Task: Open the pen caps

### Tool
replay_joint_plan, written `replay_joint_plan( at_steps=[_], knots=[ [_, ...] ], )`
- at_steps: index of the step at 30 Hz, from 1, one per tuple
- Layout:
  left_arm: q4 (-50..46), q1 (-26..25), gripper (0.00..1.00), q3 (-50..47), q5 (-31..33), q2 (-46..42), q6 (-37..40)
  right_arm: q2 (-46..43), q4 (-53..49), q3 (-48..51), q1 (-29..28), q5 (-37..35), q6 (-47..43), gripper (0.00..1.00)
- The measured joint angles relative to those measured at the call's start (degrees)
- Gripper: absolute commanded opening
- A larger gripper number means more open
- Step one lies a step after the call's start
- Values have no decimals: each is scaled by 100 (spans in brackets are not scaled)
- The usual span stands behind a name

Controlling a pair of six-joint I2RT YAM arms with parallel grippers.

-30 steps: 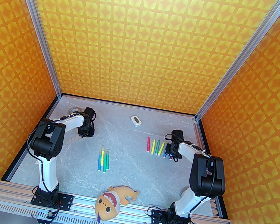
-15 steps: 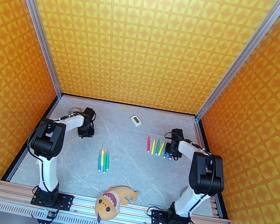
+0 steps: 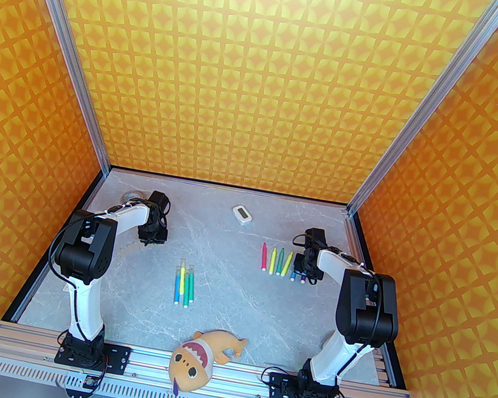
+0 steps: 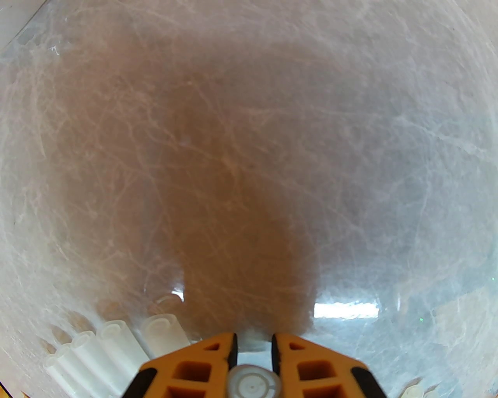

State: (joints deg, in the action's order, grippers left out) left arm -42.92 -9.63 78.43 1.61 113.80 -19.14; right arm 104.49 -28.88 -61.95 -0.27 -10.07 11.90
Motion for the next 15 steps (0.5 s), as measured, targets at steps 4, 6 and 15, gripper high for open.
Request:
replay_joint_plan(
  at_steps=[4,6,15],
  knots=[
    [0,2,22,0,0,0,4,13,-7,-13,4,4,-2,21],
    [0,0,22,0,0,0,15,15,-9,-15,4,7,-2,21],
    [0,2,26,-44,0,-2,20,15,-9,-15,4,20,-20,24]
  ],
)
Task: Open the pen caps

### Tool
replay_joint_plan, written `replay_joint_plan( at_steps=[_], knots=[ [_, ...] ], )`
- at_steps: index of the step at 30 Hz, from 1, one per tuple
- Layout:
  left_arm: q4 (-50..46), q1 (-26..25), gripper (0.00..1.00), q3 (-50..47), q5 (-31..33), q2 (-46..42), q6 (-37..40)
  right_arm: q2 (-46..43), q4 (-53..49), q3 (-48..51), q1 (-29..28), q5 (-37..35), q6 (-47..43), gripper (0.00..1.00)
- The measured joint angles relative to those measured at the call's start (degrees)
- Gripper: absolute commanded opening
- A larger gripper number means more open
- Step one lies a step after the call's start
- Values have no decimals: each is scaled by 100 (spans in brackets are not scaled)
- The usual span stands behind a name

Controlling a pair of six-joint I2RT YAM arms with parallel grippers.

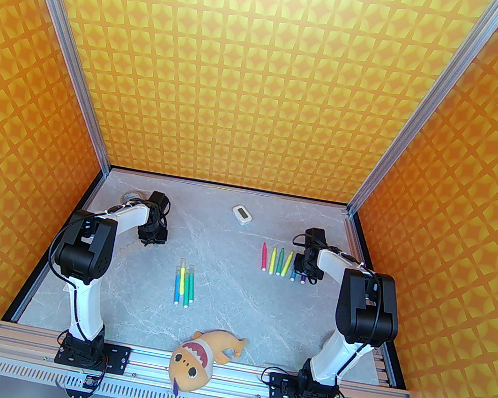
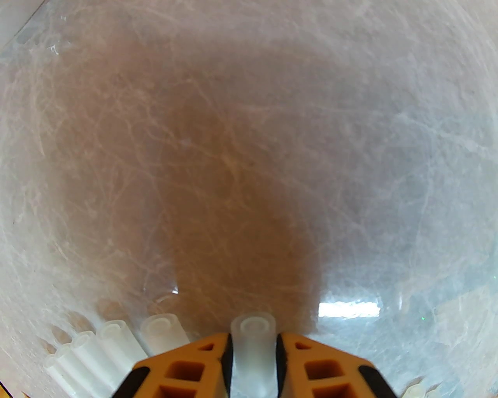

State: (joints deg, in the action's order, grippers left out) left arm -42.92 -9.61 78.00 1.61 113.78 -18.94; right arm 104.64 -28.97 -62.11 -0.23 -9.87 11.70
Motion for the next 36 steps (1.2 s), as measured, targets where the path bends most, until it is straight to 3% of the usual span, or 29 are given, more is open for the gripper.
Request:
replay_joint_plan(
  at_steps=[7,14,17,20,23,28,36],
  knots=[
    [4,0,31,-105,-7,-138,17,0,-13,0,13,0,-4,28],
    [31,9,39,-216,-109,-833,52,-24,-31,0,26,31,-2,30],
    [125,20,46,-310,-153,-1182,105,-129,-92,20,24,144,2,36],
    [295,24,60,-514,-221,-1512,166,-452,-177,101,20,284,9,44],
    [540,24,66,-826,-313,-1832,221,-927,-271,164,-31,413,-2,48],
    [883,24,66,-1268,-424,-2208,254,-1506,-444,162,-584,461,-2,49],
    [1832,24,67,-2264,-645,-2754,254,-1569,-693,66,-2017,713,170,49]
  ],
)
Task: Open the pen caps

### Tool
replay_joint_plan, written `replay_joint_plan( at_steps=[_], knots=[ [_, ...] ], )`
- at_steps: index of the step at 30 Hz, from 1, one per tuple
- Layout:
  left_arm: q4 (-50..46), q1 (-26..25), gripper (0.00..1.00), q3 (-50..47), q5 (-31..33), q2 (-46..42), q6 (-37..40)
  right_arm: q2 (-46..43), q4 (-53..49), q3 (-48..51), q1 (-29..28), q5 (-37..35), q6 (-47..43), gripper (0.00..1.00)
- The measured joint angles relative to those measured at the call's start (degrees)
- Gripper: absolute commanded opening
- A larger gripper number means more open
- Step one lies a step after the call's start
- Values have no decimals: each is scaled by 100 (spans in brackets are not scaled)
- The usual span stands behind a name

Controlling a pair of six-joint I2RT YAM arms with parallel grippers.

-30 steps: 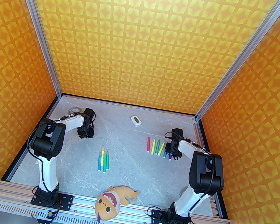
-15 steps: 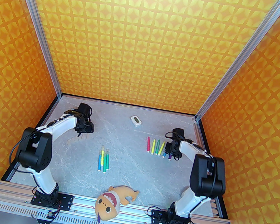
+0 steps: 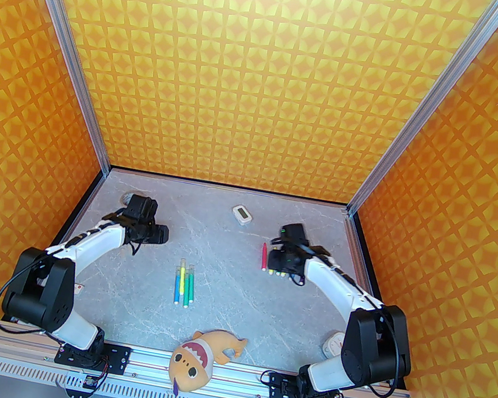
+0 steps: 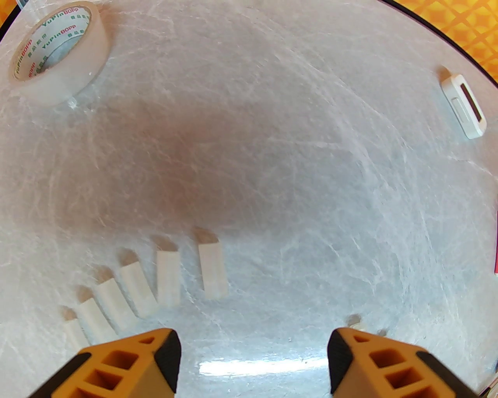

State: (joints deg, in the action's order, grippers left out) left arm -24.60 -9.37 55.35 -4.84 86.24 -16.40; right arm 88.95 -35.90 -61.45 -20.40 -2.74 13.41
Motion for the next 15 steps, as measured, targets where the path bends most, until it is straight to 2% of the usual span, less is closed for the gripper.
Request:
replay_joint_plan(
  at_steps=[4,9,15],
  knots=[
    [426,9,67,-380,-101,-223,2,229,-31,-345,-719,129,179,48],
    [756,188,68,-584,-175,-376,0,1010,-24,-955,-1641,188,396,48],
    [966,483,68,-935,-249,-688,4,1871,-39,-1580,-2448,280,616,48]
  ],
)
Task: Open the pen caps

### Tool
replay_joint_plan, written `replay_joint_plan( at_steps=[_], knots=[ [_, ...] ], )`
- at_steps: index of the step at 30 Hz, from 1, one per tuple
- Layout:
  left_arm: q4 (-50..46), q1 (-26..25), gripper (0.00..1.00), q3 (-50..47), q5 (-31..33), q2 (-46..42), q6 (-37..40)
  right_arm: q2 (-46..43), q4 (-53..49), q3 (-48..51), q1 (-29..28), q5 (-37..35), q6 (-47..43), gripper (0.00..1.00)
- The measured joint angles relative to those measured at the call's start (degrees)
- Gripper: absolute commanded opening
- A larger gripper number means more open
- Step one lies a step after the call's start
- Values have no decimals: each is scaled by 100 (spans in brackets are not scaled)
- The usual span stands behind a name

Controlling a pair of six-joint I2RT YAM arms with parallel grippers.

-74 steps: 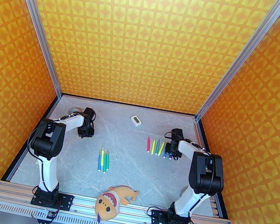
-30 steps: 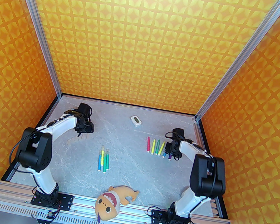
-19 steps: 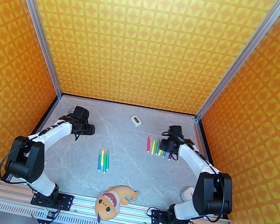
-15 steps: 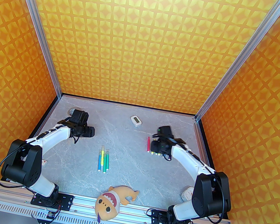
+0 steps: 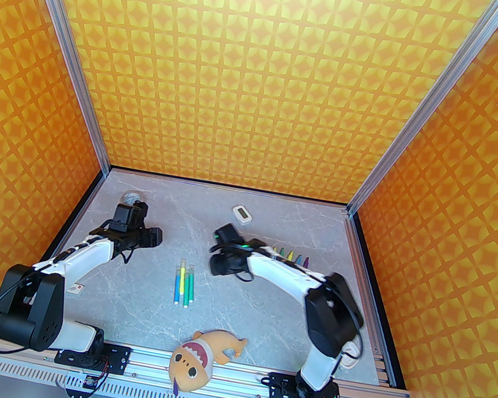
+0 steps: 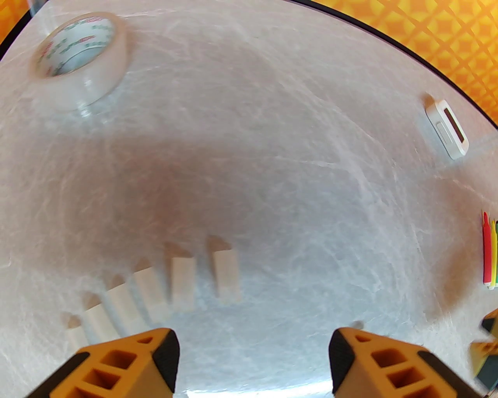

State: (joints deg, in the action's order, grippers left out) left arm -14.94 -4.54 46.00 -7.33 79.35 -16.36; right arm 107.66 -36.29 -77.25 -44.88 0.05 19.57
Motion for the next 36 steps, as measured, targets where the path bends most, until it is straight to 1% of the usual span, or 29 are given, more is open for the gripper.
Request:
replay_joint_plan(
  at_steps=[5,9,16,24,29,34,36],
  knots=[
    [87,48,72,-199,-61,-334,48,387,0,-385,-361,50,157,48],
    [184,55,73,-321,-101,-533,66,564,0,-518,-496,105,278,46],
    [273,96,73,-328,-125,-562,90,721,-125,-520,-697,151,450,43],
    [286,122,73,-332,-127,-562,107,796,-407,-577,-994,170,730,42],
    [286,125,73,-332,-127,-560,138,1060,-518,-765,-1067,197,850,40],
    [286,125,73,-332,-127,-560,157,1246,-713,-999,-1064,188,907,35],
    [286,125,73,-332,-127,-560,173,1333,-789,-1115,-1060,160,922,32]
  ],
)
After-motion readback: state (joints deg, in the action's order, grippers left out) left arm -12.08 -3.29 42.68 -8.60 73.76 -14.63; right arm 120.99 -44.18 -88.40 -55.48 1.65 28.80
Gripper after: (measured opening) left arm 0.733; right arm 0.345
